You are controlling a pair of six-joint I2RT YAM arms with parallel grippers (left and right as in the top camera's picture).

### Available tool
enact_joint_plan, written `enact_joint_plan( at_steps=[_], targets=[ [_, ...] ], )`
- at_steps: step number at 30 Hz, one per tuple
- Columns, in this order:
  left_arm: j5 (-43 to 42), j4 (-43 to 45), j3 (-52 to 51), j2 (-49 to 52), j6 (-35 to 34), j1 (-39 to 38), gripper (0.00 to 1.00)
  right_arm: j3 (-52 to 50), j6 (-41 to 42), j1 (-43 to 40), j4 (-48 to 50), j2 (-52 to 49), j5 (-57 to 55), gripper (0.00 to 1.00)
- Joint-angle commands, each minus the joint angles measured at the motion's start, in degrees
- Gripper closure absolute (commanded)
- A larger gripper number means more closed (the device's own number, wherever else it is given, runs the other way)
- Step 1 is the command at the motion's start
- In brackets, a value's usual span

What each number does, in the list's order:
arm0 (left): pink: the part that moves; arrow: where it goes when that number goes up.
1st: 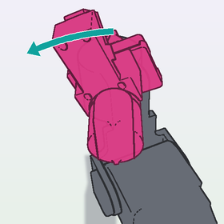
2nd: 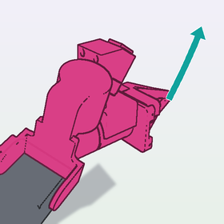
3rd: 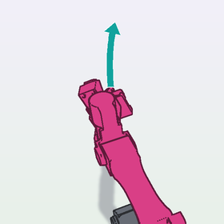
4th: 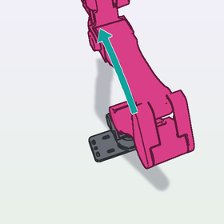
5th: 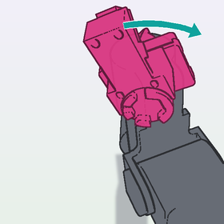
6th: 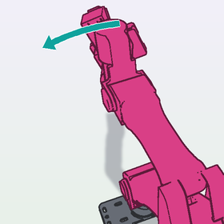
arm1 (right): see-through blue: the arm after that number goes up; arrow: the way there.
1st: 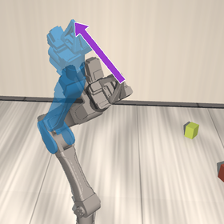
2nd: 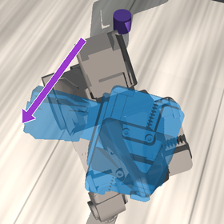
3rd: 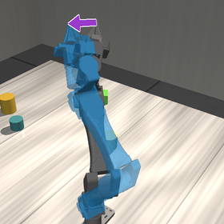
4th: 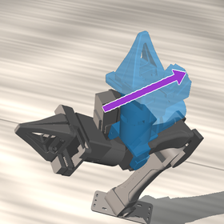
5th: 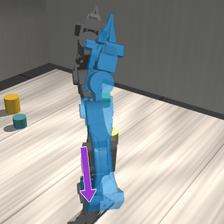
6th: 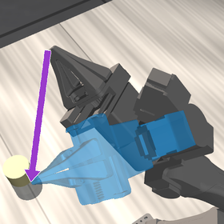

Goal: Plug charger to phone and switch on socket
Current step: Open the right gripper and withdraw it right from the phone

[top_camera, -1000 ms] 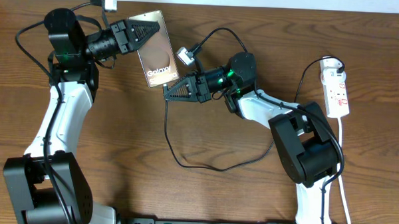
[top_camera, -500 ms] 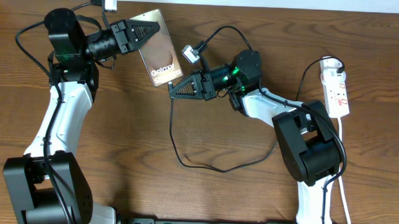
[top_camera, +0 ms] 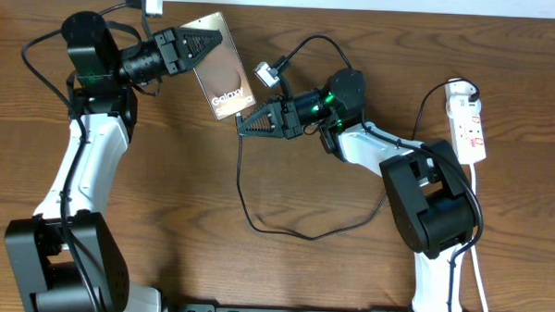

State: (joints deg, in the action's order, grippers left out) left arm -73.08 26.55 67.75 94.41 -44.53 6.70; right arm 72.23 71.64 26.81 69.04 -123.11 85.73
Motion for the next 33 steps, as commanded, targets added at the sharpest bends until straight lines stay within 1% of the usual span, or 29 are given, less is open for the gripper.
enact_joint_plan(
  at_steps=[1, 5, 9, 16, 19, 21, 23, 25, 28, 31, 33],
  targets=[
    [-3.4, -0.3, -0.2, -0.1, -1.0, -0.5, 0.93, 0.8, 0.7, 0.1, -0.1, 0.2, -5.1, 0.99],
    [-2.7, -0.3, -0.2, -0.1, -2.3, 0.5, 0.93, 0.8, -0.3, 1.6, -4.7, 0.2, -4.8, 0.99],
    [-2.8, -0.3, -0.1, -0.1, -4.5, 3.3, 0.93, 0.8, -4.9, 2.6, -11.5, 0.2, -4.3, 0.99],
    [-6.6, 0.0, -0.1, -0.1, -5.8, 11.1, 0.93, 0.8, -15.9, 1.4, -27.2, 0.2, -5.9, 0.99],
    [-8.0, -0.1, -0.2, -0.1, -5.8, 12.7, 0.92, 0.8, -19.4, 0.4, -33.9, 0.2, -7.7, 0.99],
    [-8.8, -0.1, -0.2, -0.1, -5.7, 13.3, 0.92, 0.8, -22.8, -0.5, -41.6, 0.2, -10.4, 0.99],
    [-9.5, -0.1, -0.1, -0.1, -5.7, 13.4, 0.92, 0.8, -26.7, -1.5, -51.1, 0.2, -14.9, 0.99],
    [-9.9, -0.1, -0.2, -0.1, -5.7, 13.4, 0.93, 0.8, -30.3, -2.6, -62.5, 0.2, -22.8, 0.99],
    [-10.1, -0.1, -0.2, -0.1, -5.7, 13.4, 0.93, 0.8, -31.9, -4.2, -81.2, 0.2, -42.8, 0.99],
    [-10.3, -0.1, -0.2, -0.1, -5.3, 13.4, 0.93, 0.9, -31.8, -6.0, -90.8, 0.2, -55.3, 0.99],
    [-10.3, -0.1, -0.2, -0.1, -5.1, 13.4, 0.92, 1.0, -31.8, -7.1, -92.7, 0.2, -57.0, 0.99]
  ],
)
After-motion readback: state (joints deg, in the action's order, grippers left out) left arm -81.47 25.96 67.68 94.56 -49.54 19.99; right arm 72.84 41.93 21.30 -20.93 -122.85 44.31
